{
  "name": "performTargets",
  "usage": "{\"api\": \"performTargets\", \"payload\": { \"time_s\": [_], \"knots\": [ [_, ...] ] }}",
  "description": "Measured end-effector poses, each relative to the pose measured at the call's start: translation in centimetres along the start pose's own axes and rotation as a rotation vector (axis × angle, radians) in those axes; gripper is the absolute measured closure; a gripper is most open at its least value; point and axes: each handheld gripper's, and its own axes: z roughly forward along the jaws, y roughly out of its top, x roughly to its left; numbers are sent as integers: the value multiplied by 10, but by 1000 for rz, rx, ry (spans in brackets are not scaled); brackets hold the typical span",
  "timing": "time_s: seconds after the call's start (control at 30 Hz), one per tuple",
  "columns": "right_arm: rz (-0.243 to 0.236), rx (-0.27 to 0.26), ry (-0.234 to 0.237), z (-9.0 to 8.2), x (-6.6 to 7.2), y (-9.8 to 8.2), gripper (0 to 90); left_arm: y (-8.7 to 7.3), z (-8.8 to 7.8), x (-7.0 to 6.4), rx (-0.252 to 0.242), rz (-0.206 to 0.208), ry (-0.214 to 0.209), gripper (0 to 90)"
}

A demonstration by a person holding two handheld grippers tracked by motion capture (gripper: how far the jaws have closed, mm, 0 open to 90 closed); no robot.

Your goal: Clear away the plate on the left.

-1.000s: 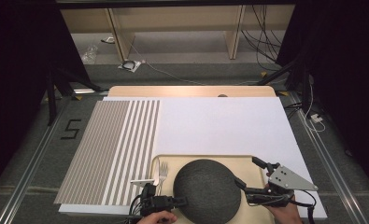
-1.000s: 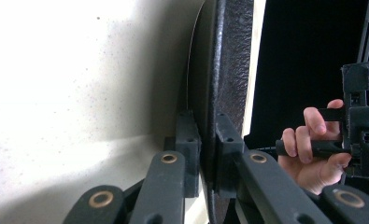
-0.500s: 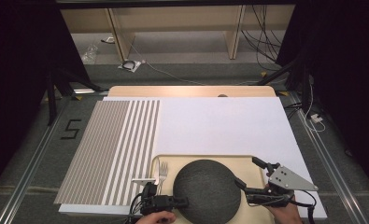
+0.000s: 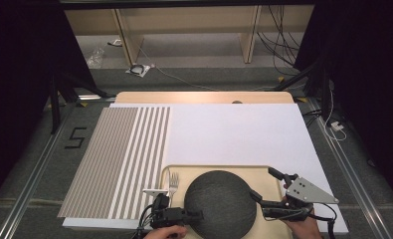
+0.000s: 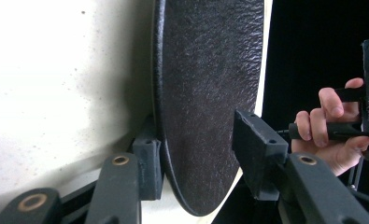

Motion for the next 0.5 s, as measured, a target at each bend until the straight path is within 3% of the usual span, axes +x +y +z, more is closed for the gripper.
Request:
{"api": "performTargets", "payload": {
  "time_s": [0.3, 0.5],
  "knots": [
    [0, 0, 2, 0, 0, 0, 154, 0, -3, -6, 3, 31, 23, 449],
    [2, 0, 4, 1, 1, 0, 154, 0, -3, -8, -6, 38, 25, 434]
  ]
}}
